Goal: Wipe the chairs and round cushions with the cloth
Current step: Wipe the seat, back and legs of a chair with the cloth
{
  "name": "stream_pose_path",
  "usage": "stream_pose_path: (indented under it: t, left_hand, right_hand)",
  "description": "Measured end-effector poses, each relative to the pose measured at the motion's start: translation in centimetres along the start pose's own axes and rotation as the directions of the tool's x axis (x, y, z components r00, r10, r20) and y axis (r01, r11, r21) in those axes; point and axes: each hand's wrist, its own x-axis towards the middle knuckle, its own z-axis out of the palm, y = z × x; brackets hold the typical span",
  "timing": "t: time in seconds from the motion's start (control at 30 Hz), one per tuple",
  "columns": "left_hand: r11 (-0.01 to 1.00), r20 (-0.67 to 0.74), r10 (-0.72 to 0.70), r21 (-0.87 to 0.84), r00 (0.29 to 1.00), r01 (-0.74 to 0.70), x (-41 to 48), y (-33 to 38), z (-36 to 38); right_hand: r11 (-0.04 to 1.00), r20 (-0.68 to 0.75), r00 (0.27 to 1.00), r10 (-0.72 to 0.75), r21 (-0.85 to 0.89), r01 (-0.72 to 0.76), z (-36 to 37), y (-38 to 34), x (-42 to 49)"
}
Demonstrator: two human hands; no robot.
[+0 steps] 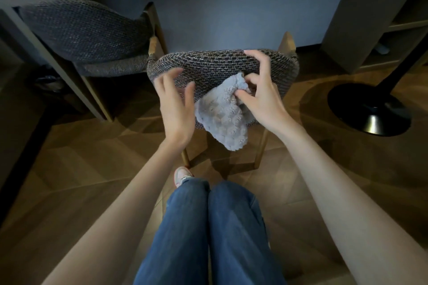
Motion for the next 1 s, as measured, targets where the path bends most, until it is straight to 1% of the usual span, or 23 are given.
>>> stream_pose_path:
  t: [0.03,0.07,0.13,0.2,0.27,0.3,0.33,0.37,0.4,0.43,0.47,0.5,0.53,0.57,0.6,0.67,0.73,0.8,0.83,0.9,0.97,1.0]
  left_hand:
    - [1.000,0.098,-0.022,-0.017,0.995,0.024,-0.9,0.2,0.1]
    - [0.998,0.221,-0.051,-0.009,0.974,0.055,-1.7,0.3,0.3]
    - [0.992,0.446,-0.123,0.059,0.886,0.108,-2.7,0.4,0.7]
    - [0.985,0.592,-0.164,0.054,0.789,0.164,-2.9,0.7,0.9]
    - [0.973,0.695,-0.182,0.026,0.696,0.229,-3.0,1.1,0.9]
    - [0.977,0.723,-0.163,0.021,0.672,0.214,-3.2,1.3,0.9]
    - [0.984,0.724,-0.137,0.021,0.676,0.178,-3.3,1.5,1.1]
    - [0.986,0.706,-0.116,0.000,0.699,0.164,-3.5,1.8,1.3]
    - [0.983,0.676,-0.114,-0.032,0.728,0.183,-3.7,2.1,1.5]
    - [0.970,0.650,-0.130,-0.074,0.749,0.232,-3.9,2.5,1.7]
    - [0.954,0.631,-0.147,-0.113,0.762,0.278,-4.0,2.7,1.8]
    - [0.945,0.618,-0.152,-0.137,0.772,0.296,-4.1,3.0,1.8]
    - [0.949,0.613,-0.141,-0.140,0.777,0.282,-4.1,3.1,1.9]
    - [0.957,0.614,-0.124,-0.134,0.779,0.258,-4.1,3.3,1.9]
    - [0.965,0.621,-0.100,-0.130,0.777,0.228,-4.0,3.4,1.9]
    - [0.972,0.648,-0.056,-0.137,0.760,0.189,-3.8,3.7,1.9]
    - [0.962,0.697,-0.034,-0.172,0.716,0.214,-3.5,4.1,1.9]
    - [0.949,0.735,-0.008,-0.208,0.679,0.236,-3.2,4.6,2.1]
    - [0.953,0.736,0.016,-0.215,0.677,0.212,-2.9,4.8,2.2]
    - [0.975,0.685,0.100,-0.211,0.721,0.065,-2.4,5.4,2.4]
    - [0.974,0.567,0.200,-0.201,0.799,-0.102,-1.8,5.9,2.4]
    - [0.968,0.491,0.241,-0.183,0.837,-0.171,-1.5,6.1,2.3]
  right_hand:
    - [1.000,-0.012,1.000,0.000,0.016,0.000,-0.2,-0.1,-0.6]
    - [1.000,-0.020,1.000,0.000,0.024,0.001,-0.6,-0.1,-1.1]
    - [1.000,-0.027,1.000,0.012,0.010,-0.012,-1.6,-0.1,-2.2]
    - [0.999,-0.041,0.999,0.032,-0.003,-0.032,-2.7,0.1,-3.2]
    - [0.996,-0.075,0.995,0.069,0.066,-0.064,-3.8,0.2,-4.1]
    - [0.990,-0.089,0.992,0.093,0.111,-0.083,-4.4,0.2,-4.5]
    - [0.985,-0.094,0.989,0.115,0.141,-0.101,-4.9,0.3,-4.9]
    - [0.982,-0.091,0.987,0.130,0.149,-0.116,-5.4,0.3,-5.3]
    - [0.985,-0.089,0.986,0.138,0.120,-0.127,-5.8,0.5,-5.7]
    - [0.990,-0.098,0.986,0.138,0.027,-0.136,-6.1,0.8,-6.1]
    - [0.980,-0.119,0.984,0.135,-0.130,-0.151,-6.3,1.3,-6.5]
    - [0.941,-0.148,0.981,0.126,-0.296,-0.165,-6.3,1.6,-6.9]
    - [0.900,-0.178,0.978,0.107,-0.401,-0.171,-6.3,1.9,-7.2]
    - [0.891,-0.183,0.979,0.091,-0.425,-0.162,-6.2,2.0,-7.4]
    - [0.910,-0.157,0.984,0.085,-0.391,-0.141,-5.9,2.0,-7.7]
    - [0.961,-0.060,0.993,0.104,-0.250,-0.116,-5.4,1.8,-8.1]
    - [0.981,-0.011,0.991,0.134,-0.138,-0.134,-4.8,1.9,-8.2]
    - [0.984,-0.054,0.989,0.137,-0.104,-0.142,-4.2,2.3,-7.7]
    - [0.986,-0.089,0.988,0.128,-0.093,-0.136,-3.9,2.4,-7.3]
    - [0.992,-0.164,0.983,0.080,-0.079,-0.094,-3.2,2.3,-6.3]
    - [0.990,-0.270,0.963,-0.005,-0.135,-0.033,-2.5,1.7,-5.3]
    - [0.984,-0.337,0.939,-0.060,-0.178,-0.001,-2.3,1.2,-4.8]
